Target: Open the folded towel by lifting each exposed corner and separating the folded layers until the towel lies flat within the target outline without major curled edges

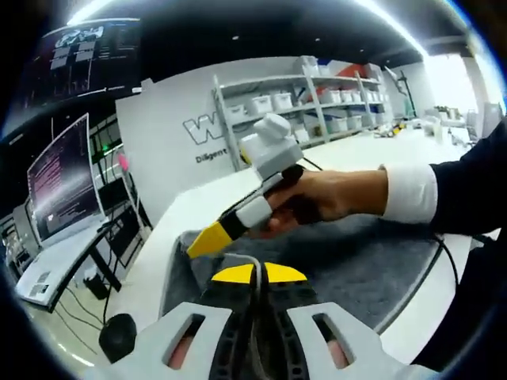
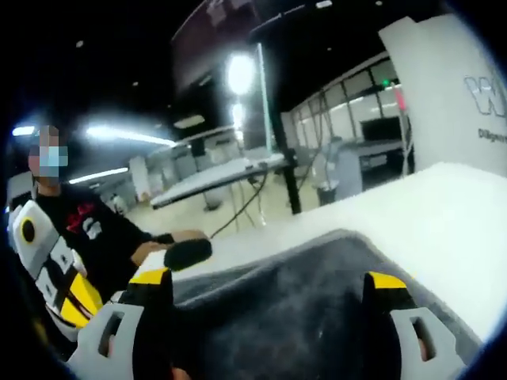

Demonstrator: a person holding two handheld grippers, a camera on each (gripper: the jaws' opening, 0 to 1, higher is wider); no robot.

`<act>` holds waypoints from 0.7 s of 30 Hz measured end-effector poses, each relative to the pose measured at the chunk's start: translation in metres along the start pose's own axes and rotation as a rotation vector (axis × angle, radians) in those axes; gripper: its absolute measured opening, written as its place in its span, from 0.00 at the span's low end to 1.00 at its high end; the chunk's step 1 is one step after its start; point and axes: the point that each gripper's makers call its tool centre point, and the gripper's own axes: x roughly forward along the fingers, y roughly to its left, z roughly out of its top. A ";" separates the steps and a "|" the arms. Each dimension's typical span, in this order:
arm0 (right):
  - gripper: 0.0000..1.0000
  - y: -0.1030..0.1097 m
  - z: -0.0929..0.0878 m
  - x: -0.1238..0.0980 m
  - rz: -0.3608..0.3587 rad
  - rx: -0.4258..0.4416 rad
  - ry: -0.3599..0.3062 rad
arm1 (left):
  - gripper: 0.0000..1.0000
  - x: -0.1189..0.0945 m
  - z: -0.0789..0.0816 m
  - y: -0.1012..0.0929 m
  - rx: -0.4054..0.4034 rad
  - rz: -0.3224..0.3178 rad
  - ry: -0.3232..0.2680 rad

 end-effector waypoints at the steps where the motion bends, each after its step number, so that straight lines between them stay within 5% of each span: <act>1: 0.99 0.001 0.000 0.000 0.003 0.009 -0.001 | 0.02 0.000 -0.001 0.000 0.000 -0.001 0.000; 9: 0.88 0.025 0.001 0.007 0.101 0.071 -0.051 | 0.01 0.001 0.004 -0.009 0.038 -0.011 -0.038; 21: 0.93 0.027 0.000 0.011 0.124 0.110 -0.080 | 0.02 0.001 0.010 -0.018 0.068 -0.024 -0.055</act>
